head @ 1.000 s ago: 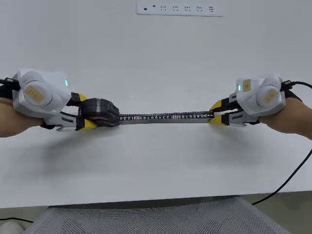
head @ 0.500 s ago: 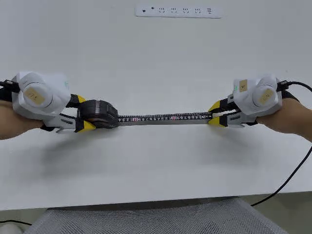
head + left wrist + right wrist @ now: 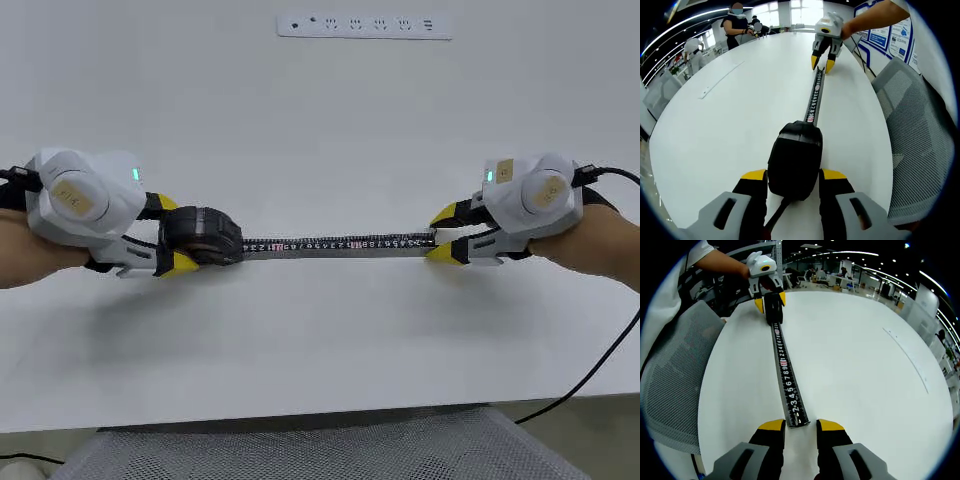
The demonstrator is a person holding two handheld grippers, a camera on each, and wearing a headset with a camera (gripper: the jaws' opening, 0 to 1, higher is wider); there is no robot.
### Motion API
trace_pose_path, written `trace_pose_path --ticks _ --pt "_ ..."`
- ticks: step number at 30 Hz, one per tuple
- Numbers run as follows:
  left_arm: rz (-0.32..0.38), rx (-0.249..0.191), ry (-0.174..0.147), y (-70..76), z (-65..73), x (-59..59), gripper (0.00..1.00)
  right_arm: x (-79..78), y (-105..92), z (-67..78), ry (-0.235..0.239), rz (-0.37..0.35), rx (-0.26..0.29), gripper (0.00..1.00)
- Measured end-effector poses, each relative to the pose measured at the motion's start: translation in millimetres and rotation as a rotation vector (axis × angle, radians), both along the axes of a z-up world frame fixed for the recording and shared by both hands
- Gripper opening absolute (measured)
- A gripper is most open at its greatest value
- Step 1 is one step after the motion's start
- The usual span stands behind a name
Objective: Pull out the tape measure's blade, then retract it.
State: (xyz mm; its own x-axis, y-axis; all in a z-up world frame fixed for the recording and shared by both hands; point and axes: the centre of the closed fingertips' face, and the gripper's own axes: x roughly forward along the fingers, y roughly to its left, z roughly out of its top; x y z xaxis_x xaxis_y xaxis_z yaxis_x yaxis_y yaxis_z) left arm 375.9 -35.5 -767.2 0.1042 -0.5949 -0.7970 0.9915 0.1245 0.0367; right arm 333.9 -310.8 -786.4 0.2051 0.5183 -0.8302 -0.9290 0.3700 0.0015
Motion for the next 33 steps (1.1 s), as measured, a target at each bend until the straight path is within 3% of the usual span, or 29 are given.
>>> trace_pose_path --ticks 5,10,11,17,22,29,30,31,33 --pt "0.014 -0.005 0.003 1.4 0.6 -1.9 0.37 -0.6 1.3 2.1 -0.008 -0.022 0.015 0.23" --pt "0.069 -0.046 0.008 3.3 6.6 -4.5 0.38 -3.2 6.0 8.7 0.001 -0.097 0.073 0.27" --pt "0.081 -0.058 0.008 3.6 8.0 -4.9 0.38 -4.7 6.2 8.7 0.014 -0.118 0.082 0.29" --pt "0.196 -0.121 0.006 11.6 14.2 -5.9 0.45 -7.3 5.3 14.8 -0.005 -0.176 0.104 0.42" --pt "0.257 -0.131 0.038 20.7 13.6 -15.6 0.53 -11.8 6.9 18.2 -0.016 -0.218 0.129 0.53" --pt "0.342 -0.161 0.05 30.9 18.3 -22.6 0.63 -19.3 7.5 22.3 -0.026 -0.27 0.148 0.65" --pt "0.364 -0.175 0.029 33.0 21.3 -21.0 0.65 -20.7 7.3 23.8 -0.024 -0.276 0.154 0.65" --pt "0.368 -0.182 0.034 33.3 22.9 -22.9 0.68 -21.3 6.6 24.2 -0.03 -0.28 0.148 0.66" --pt "0.396 -0.201 0.006 35.9 28.7 -21.7 0.69 -24.3 7.4 29.8 -0.04 -0.287 0.158 0.68"
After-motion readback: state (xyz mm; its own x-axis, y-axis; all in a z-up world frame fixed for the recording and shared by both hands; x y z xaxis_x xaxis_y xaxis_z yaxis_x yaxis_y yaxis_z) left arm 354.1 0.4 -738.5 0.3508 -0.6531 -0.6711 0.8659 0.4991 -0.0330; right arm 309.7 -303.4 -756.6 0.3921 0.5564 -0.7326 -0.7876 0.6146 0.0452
